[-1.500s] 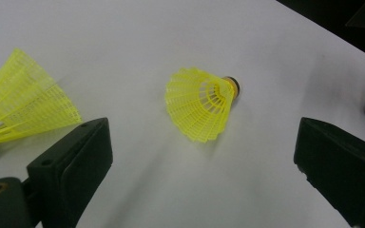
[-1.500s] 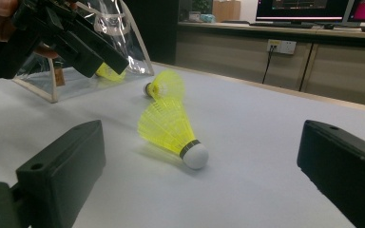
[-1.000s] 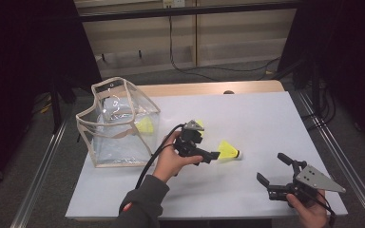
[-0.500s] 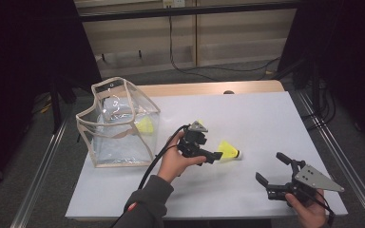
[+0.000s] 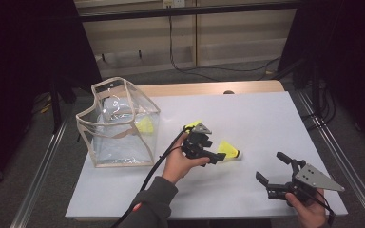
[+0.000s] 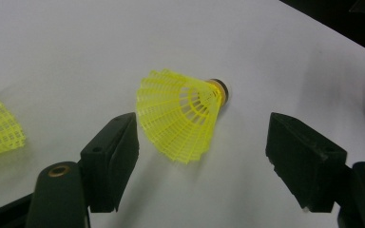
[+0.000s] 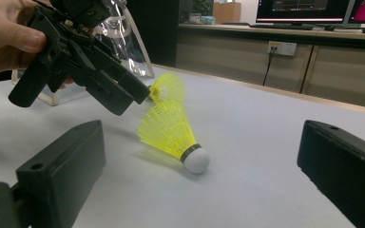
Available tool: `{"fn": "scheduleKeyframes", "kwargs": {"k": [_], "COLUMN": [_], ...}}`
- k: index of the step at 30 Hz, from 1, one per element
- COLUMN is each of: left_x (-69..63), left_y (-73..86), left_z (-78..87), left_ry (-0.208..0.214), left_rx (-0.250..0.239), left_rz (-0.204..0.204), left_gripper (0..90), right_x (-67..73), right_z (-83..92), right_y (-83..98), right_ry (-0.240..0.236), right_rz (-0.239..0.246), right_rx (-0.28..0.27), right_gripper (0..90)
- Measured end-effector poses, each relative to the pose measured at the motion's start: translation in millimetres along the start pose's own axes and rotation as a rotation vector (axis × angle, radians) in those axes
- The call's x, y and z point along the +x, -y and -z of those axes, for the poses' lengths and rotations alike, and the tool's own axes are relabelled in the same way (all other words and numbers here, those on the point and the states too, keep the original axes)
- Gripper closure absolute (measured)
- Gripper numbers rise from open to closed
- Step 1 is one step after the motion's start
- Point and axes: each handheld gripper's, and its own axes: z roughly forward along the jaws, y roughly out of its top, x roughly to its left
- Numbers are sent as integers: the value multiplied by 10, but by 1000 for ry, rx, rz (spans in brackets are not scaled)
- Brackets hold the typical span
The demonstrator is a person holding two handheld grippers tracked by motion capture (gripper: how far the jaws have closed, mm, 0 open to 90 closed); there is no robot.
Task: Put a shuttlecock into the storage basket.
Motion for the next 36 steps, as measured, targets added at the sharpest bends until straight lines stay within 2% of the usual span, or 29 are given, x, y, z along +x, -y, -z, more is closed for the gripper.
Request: {"fn": "scheduleKeyframes", "kwargs": {"k": [20,36], "left_x": [-25,-1], "left_y": [18,34], "left_z": [-162,-287], "left_ry": [11,29], "left_rx": [1,8], "left_rz": [-4,7], "left_gripper": [311,427], "right_x": [-13,-18], "right_z": [-3,16], "right_y": [3,9], "right_ry": [7,14], "right_rz": [0,-3], "right_rx": [0,2], "right_gripper": [20,20]}}
